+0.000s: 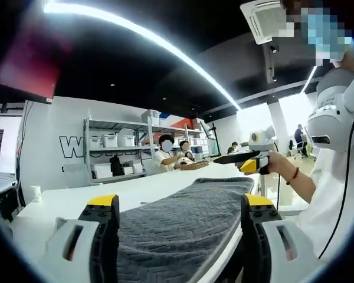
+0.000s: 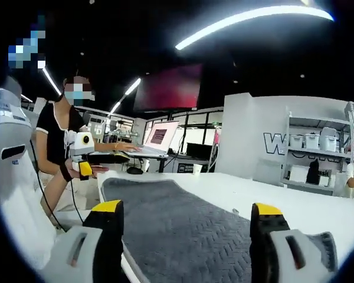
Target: Open the folded towel by lifting each exposed corner and separating the folded layers until the towel lies flat within the target outline without major curled edges
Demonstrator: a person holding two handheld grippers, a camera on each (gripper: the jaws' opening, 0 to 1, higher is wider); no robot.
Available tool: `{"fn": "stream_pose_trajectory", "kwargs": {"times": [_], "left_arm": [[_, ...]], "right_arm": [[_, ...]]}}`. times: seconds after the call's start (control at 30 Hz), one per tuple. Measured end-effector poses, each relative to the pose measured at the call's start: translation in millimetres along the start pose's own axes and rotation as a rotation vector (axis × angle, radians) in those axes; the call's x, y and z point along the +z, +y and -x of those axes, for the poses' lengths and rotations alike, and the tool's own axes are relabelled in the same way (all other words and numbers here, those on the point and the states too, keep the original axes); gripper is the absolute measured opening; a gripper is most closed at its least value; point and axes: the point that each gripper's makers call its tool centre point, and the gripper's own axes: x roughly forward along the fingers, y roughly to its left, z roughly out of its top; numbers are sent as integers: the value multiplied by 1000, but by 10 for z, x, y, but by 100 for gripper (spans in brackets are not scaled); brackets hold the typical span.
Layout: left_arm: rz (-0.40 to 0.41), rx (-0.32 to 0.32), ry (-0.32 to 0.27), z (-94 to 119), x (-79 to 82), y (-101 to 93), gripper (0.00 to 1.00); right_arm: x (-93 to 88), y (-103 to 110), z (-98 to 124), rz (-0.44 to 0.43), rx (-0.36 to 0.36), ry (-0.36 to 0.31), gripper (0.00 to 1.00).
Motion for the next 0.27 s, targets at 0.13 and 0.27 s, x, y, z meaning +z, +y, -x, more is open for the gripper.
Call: {"fn": "stream_pose_trajectory", "kwargs": {"times": [0.13,0.27], "left_arm": [[-4,26,15,29,-33,57,84],[1,35,23,33,-54,78,83]], "right_arm": [[-72,-69,25,-7,-20,20,89],[-117,-110,42,-14,-33,29,89]]}}
